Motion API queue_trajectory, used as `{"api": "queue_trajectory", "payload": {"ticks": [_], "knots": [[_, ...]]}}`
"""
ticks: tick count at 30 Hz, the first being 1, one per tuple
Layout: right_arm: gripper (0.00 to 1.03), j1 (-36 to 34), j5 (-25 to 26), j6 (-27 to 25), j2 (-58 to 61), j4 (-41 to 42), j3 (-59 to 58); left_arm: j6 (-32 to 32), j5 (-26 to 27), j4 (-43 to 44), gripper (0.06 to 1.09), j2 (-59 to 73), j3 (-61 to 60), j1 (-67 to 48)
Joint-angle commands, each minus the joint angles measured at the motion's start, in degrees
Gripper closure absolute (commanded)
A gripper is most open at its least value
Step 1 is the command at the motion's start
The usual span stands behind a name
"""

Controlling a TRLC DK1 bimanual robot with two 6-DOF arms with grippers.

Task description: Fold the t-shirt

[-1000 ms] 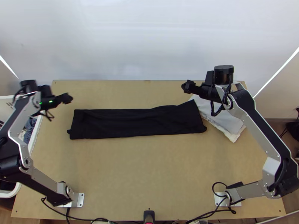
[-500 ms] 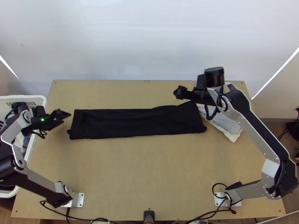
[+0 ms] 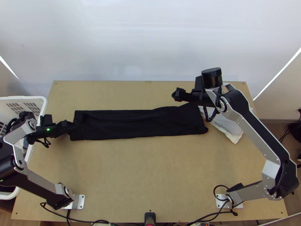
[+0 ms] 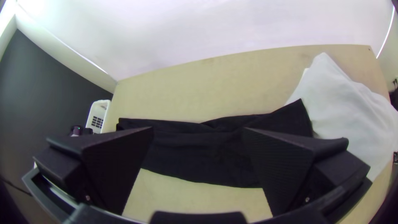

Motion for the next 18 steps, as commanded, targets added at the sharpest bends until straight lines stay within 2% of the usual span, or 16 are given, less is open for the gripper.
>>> {"api": "queue_trajectory", "payload": {"ticks": [1,10,12,13,15,16,17,18], "knots": [[0.04,0.17,0.0,1.47,-0.21,-0.29,0.24,3.03,0.05,0.23,0.1,0.83,-1.4,-2.87],[0.04,0.17,0.0,2.88,-0.48,-0.37,0.59,-1.1,-0.56,5.15,0.1,1.79,-1.84,-13.42],[0.04,0.17,0.0,3.05,-0.57,-0.46,0.68,-1.1,-3.38,7.53,0.15,1.18,-2.28,-16.14],[0.04,0.17,0.0,3.05,-0.65,-0.46,0.77,-1.01,-5.48,9.2,0.23,0.56,-2.72,-17.11],[0.05,0.08,0.09,3.05,-1.01,-0.9,1.12,-1.28,-6.45,11.66,0.51,-1.02,-3.6,-16.84],[0.05,-0.09,0.09,3.05,-1.27,-1.25,1.29,-1.28,-6.54,12.8,0.82,-1.9,-4.04,-15.88],[0.05,-0.27,0.09,2.96,-1.53,-1.69,1.38,-1.89,-6.54,15.17,1.07,-3.22,-4.91,-14.3],[0.05,-0.53,0.09,2.88,-1.8,-1.87,1.29,-2.95,-6.54,16.67,1.05,-4.54,-5.97,-12.19]]}}
